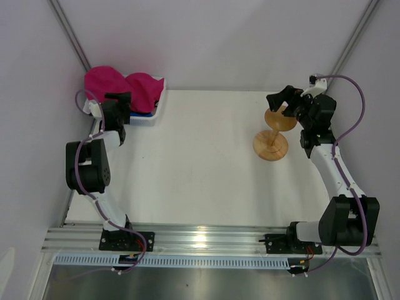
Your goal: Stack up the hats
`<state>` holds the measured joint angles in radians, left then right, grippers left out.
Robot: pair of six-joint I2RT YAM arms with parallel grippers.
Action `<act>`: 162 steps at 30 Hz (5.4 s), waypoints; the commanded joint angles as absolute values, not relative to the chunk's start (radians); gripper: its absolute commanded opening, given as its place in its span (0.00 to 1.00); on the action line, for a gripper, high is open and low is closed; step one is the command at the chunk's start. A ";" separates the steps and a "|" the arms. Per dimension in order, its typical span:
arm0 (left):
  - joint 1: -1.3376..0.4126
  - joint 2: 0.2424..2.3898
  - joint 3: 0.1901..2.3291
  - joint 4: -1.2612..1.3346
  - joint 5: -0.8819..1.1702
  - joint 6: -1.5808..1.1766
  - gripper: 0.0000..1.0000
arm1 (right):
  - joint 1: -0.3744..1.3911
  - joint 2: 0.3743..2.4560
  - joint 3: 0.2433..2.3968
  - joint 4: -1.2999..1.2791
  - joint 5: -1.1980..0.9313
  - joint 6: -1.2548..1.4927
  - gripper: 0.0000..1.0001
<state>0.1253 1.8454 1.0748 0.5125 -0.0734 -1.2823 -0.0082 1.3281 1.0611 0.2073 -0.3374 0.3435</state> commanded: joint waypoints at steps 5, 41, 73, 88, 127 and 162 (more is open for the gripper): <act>0.115 1.934 1.181 0.563 -0.225 -1.414 0.86 | -0.003 1.356 1.144 0.207 -0.318 0.327 0.99; 0.085 1.398 1.014 0.735 0.221 -0.868 0.01 | -0.021 1.085 1.028 0.181 -0.276 0.365 1.00; 0.247 2.195 2.112 -0.365 -0.173 -0.462 0.91 | -0.003 1.256 1.006 0.216 -0.291 0.348 0.99; 0.241 2.318 2.223 -0.350 -0.138 -0.365 0.27 | -0.003 1.367 1.089 0.199 -0.310 0.356 0.99; -0.129 1.750 1.947 -0.414 -0.283 -0.057 0.01 | -0.114 0.937 0.959 -0.094 -0.328 0.410 0.99; -0.379 2.180 2.272 -0.505 -0.107 -0.363 1.00 | 0.095 1.062 1.014 -0.091 -0.069 0.227 0.99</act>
<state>-0.3958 2.1254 2.2883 -0.5014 -0.0502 -0.2459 0.0971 1.1473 1.0222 -0.1005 -0.2096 0.2619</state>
